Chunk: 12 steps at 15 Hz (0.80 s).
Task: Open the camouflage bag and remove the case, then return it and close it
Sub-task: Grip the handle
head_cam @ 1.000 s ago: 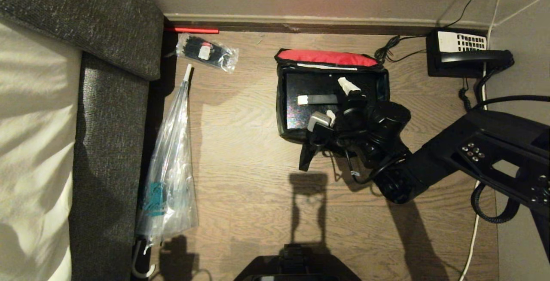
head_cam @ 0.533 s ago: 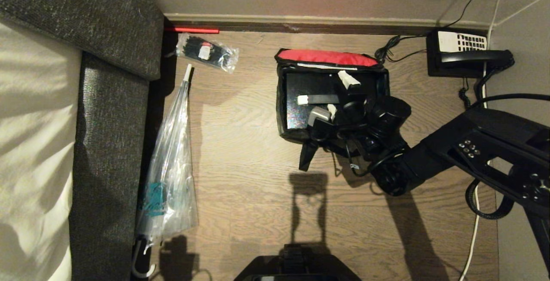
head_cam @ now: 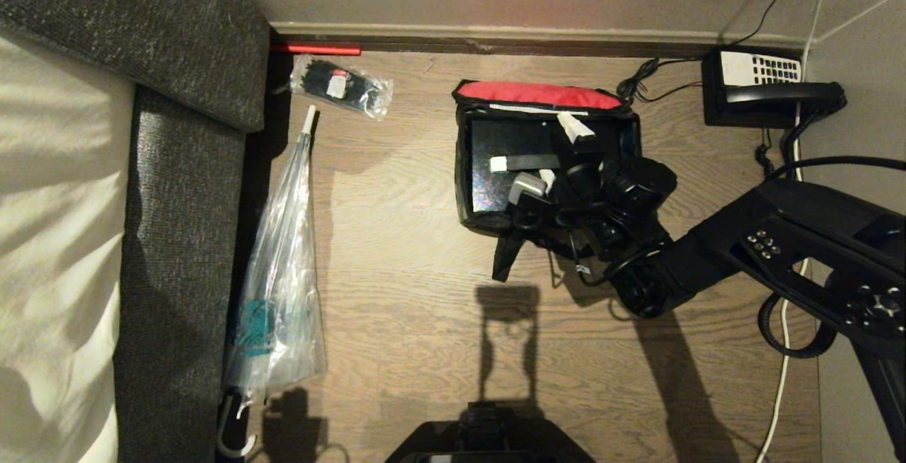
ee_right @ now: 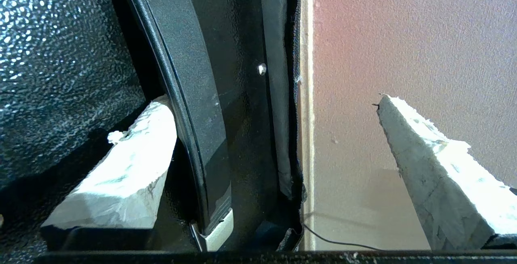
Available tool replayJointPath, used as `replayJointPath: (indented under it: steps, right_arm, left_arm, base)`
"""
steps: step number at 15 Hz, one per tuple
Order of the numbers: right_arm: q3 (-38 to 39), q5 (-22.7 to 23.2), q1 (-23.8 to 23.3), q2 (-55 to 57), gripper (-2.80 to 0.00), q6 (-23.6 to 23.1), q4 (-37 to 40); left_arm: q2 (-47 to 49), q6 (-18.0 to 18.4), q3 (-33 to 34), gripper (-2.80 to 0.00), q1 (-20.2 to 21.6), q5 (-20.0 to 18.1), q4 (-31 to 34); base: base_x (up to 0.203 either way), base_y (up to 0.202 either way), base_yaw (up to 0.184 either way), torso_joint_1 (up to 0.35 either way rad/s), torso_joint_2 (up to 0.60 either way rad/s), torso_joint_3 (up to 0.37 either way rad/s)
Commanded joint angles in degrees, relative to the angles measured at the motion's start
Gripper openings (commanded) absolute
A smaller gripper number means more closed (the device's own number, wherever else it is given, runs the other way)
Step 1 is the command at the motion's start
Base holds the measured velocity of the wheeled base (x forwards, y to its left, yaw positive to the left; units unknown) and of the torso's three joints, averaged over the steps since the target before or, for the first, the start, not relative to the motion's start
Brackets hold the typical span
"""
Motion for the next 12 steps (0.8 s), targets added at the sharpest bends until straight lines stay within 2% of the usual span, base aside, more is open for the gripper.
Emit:
replayJointPath:
  steps: [1, 12]
  right_arm:
    - [0.2, -0.2, -0.1, -0.3, 0.00, -0.5, -0.3]
    - [1.0, -0.7, 0.0, -1.3, 0.00, -1.2, -0.2]
  left_arm:
    - [0.0, 0.0, 0.0, -2.80, 0.0, 0.0, 0.0]
    - [0.0, -0.1, 0.0, -2.80, 0.0, 0.0, 0.1]
  base:
    - [0.000, 0.000, 0.000, 0.000, 0.00, 0.000]
    - [0.000, 0.000, 0.000, 0.000, 0.00, 0.000]
